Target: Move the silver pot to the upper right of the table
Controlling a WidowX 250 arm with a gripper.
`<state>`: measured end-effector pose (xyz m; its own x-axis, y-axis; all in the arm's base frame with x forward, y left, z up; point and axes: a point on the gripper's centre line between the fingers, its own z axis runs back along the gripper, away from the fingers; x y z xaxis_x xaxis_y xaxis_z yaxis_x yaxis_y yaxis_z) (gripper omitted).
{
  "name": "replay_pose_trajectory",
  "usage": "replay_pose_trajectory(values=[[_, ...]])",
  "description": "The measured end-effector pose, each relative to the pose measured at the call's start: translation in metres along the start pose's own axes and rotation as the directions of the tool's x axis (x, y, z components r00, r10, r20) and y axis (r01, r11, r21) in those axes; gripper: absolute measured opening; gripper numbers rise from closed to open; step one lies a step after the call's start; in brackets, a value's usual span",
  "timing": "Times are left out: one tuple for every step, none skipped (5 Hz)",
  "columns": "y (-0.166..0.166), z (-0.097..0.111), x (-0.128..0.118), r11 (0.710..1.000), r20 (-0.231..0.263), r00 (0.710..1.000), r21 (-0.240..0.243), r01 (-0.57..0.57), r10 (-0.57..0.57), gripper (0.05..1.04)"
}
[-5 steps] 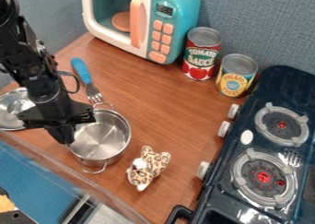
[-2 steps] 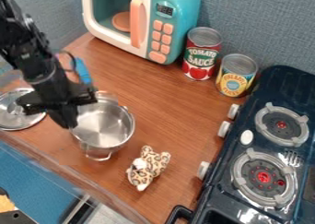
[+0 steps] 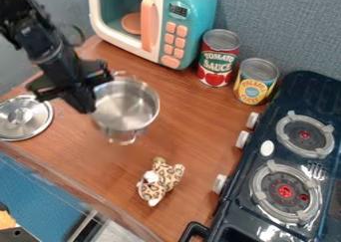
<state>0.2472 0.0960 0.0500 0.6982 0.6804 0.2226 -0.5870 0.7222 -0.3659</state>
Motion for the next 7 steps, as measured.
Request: replay_pose_trajectory(values=[[-0.022,-0.001,0.011,0.998,0.044,0.998,-0.058,-0.039,0.042,0.054],[-0.042,-0.019,0.013,0.995,0.074,0.993,-0.057,-0.083,0.088,0.054],[-0.072,-0.043,0.019,0.994,0.067,0.992,-0.031,-0.101,0.103,0.054],[-0.097,-0.065,0.021,0.991,0.036,0.991,-0.002,-0.130,0.130,0.054],[-0.111,-0.082,0.022,0.993,0.028,0.993,0.036,-0.114,0.113,0.054],[-0.112,-0.099,0.019,0.991,-0.002,0.992,0.043,-0.127,0.127,0.054],[-0.114,-0.112,0.009,0.993,-0.022,0.994,0.047,-0.109,0.110,0.069]])
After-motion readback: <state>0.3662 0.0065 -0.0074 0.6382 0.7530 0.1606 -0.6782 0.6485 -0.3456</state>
